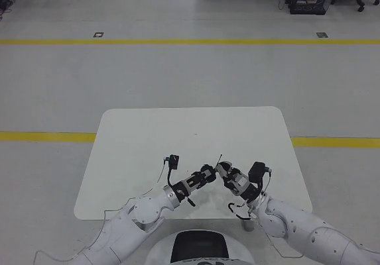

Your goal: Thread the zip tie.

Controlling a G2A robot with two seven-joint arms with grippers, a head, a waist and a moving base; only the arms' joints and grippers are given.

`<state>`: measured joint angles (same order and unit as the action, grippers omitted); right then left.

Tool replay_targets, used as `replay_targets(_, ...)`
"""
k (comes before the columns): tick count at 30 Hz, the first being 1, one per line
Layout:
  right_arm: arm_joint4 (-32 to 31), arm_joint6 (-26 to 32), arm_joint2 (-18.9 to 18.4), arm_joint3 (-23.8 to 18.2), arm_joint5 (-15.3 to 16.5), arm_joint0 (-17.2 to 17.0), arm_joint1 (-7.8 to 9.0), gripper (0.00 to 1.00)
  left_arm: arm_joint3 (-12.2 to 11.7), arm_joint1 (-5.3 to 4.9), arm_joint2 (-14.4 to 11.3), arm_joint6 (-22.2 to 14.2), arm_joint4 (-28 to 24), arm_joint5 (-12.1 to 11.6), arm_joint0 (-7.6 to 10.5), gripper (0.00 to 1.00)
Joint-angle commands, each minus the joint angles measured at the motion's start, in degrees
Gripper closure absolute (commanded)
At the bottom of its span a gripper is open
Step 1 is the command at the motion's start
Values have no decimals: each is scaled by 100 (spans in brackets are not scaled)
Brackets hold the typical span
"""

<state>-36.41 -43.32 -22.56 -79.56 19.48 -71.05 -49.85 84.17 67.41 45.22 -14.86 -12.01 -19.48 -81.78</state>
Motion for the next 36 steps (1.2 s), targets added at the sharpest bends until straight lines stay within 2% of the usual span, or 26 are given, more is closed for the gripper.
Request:
replay_targets(1, 15, 4, 20, 13, 0, 8, 2, 100, 0, 0, 0, 0, 0, 0, 0, 100)
replay_targets(13, 90, 46, 115, 28, 0, 60, 17, 100, 0, 0, 0, 0, 0, 0, 0, 100)
replay_targets(14, 102, 53, 119, 30, 0, 65, 19, 80, 0, 0, 0, 0, 0, 0, 0, 100)
replay_targets(15, 126, 41, 118, 33, 0, 64, 21, 27, 0, 0, 0, 0, 0, 0, 0, 100)
replay_targets(16, 140, 23, 117, 30, 0, 59, 24, 0, 0, 0, 0, 0, 0, 0, 0, 100)
replay_targets(21, 79, -234, 66, 38, 0, -1, 86, 0, 0, 0, 0, 0, 0, 0, 0, 100)
replay_targets(27, -163, -639, -20, 39, 0, -167, 285, 0, 0, 0, 0, 0, 0, 0, 0, 100)
replay_targets(36, -150, -622, -26, 28, 0, -171, 283, 0, -10, 2, 3, 30, 0, 29, 0, 100)
